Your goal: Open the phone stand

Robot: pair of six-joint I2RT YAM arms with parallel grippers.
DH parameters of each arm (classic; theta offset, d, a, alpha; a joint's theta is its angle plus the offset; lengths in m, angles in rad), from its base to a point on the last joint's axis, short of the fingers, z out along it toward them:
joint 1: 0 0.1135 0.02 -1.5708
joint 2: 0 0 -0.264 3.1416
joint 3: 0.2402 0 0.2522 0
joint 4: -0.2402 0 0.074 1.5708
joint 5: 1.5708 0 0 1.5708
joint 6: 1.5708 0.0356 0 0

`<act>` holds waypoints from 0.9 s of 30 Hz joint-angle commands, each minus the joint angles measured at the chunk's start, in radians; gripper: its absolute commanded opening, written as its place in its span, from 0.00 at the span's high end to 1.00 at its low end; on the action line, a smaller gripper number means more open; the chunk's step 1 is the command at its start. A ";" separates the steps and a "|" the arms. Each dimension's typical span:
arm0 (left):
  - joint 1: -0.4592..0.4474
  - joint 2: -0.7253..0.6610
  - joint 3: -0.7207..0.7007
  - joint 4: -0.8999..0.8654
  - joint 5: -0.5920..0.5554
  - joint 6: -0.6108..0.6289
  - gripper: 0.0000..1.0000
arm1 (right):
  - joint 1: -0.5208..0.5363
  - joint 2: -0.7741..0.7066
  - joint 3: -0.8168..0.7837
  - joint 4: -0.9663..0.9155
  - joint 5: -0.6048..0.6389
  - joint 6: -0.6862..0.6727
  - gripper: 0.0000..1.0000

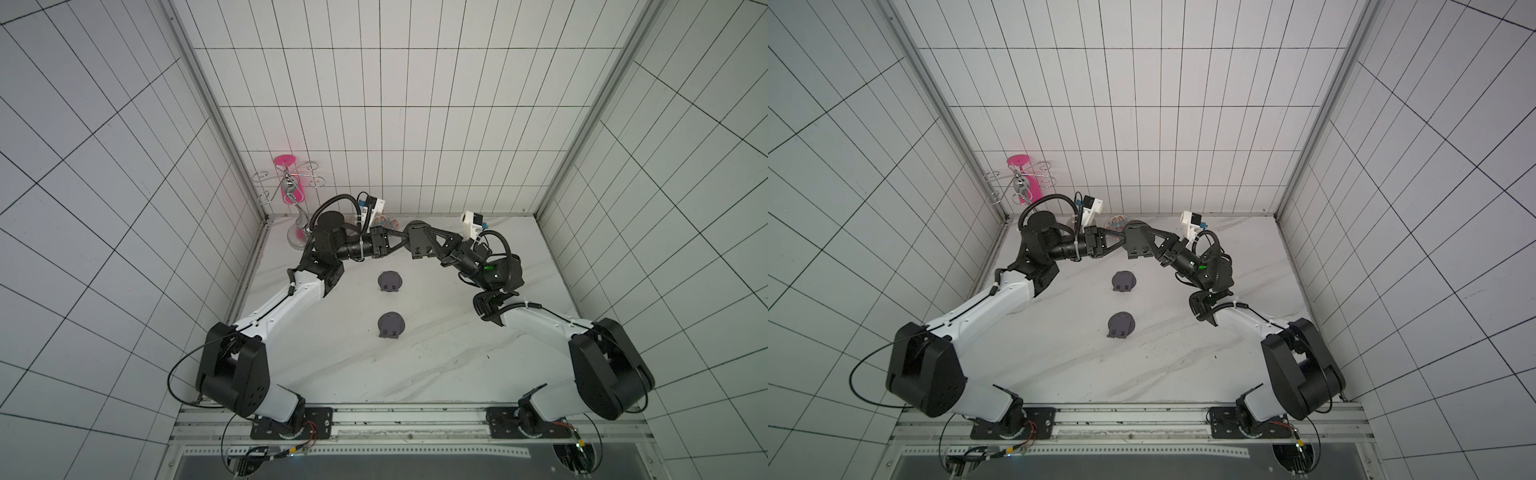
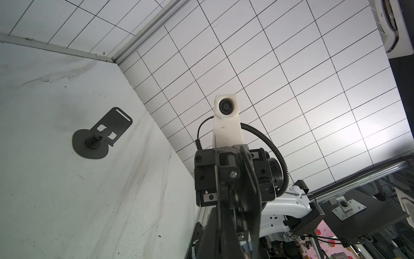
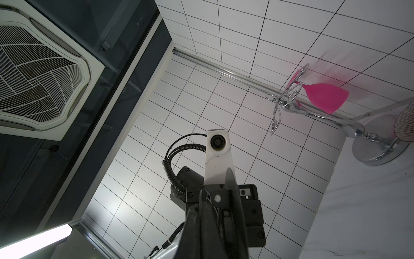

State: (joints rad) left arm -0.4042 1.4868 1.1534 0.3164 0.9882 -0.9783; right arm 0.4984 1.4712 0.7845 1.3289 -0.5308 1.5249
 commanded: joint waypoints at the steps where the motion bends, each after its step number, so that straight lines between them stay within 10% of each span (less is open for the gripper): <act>1: -0.012 0.015 -0.007 0.033 0.033 0.000 1.00 | 0.046 0.004 0.020 0.104 -0.052 0.045 1.00; 3: -0.004 0.010 -0.014 0.064 0.051 -0.030 1.00 | 0.045 0.005 0.030 0.090 -0.091 0.040 0.99; 10: 0.035 -0.008 -0.046 0.159 0.117 -0.122 1.00 | 0.043 0.006 0.064 0.044 -0.218 0.034 0.49; 17: 0.041 -0.022 -0.053 0.161 0.188 -0.146 1.00 | 0.024 -0.018 0.161 -0.156 -0.413 -0.108 0.49; 27: 0.045 -0.043 -0.081 0.083 0.212 -0.105 1.00 | -0.054 -0.144 0.366 -1.171 -0.594 -0.863 0.47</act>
State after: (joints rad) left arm -0.3473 1.4662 1.0790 0.3996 1.1870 -1.0817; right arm 0.4591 1.3376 1.0821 0.5056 -1.0019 0.9375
